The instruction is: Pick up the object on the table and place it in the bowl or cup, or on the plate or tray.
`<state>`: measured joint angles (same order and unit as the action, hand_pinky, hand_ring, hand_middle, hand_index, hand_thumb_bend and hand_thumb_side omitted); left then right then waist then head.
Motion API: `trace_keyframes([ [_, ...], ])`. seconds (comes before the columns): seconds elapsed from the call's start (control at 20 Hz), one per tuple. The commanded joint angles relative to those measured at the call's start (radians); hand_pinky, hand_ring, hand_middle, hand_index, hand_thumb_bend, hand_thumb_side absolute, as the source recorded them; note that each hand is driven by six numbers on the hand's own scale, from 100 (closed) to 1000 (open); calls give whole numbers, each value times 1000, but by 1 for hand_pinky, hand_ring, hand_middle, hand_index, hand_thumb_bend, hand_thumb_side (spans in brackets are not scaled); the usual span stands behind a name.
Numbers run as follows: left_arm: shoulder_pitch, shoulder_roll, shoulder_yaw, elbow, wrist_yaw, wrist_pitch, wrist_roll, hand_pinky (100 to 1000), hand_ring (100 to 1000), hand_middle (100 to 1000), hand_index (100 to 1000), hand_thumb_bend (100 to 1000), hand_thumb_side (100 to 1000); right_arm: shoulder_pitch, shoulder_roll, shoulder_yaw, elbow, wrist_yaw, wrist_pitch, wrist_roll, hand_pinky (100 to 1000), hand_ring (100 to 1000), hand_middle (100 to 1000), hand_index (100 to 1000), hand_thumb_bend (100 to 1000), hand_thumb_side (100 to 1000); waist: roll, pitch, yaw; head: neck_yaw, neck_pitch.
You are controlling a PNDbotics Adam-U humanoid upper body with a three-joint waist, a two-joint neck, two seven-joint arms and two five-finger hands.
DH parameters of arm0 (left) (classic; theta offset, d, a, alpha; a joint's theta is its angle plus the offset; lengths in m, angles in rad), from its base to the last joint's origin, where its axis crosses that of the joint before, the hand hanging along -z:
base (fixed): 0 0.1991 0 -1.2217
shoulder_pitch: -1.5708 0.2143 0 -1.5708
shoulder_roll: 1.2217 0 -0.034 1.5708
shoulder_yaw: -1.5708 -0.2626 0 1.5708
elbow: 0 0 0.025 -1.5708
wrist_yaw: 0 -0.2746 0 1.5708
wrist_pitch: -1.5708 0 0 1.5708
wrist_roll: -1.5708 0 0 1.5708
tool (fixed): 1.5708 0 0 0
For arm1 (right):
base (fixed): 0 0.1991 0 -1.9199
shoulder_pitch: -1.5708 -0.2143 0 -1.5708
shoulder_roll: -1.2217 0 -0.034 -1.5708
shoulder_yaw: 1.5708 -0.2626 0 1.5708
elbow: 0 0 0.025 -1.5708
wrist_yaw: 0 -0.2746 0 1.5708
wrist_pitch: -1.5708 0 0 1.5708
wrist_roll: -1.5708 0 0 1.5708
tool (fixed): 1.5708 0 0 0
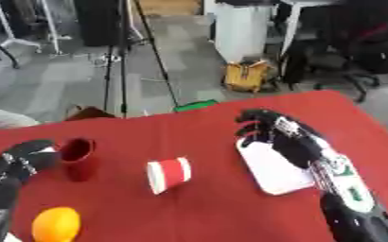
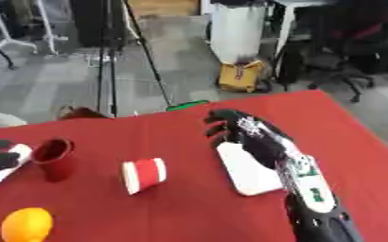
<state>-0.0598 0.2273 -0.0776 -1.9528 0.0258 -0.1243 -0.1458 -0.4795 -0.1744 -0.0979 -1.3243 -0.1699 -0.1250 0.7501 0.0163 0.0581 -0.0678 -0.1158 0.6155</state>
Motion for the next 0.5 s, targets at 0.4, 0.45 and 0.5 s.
trace_keyframes([
  [0.4,-4,6,-2,-10,0,0,-3,796,750,773,799,705,798,-10,-21,1,24,28,1,15,609,697,760,863,100,785,-1,-8,-1,-1,-2],
  [0.45,-4,6,-2,-10,0,0,-3,796,750,773,799,705,798,-10,-21,1,25,28,1,15,609,697,760,863,100,785,-1,-7,-1,-1,-2],
  [0.5,-3,6,-2,-10,0,0,-3,796,749,773,798,704,798,-10,-22,0,25,28,2,15,606,695,757,862,100,785,-1,-7,-1,-1,-2],
])
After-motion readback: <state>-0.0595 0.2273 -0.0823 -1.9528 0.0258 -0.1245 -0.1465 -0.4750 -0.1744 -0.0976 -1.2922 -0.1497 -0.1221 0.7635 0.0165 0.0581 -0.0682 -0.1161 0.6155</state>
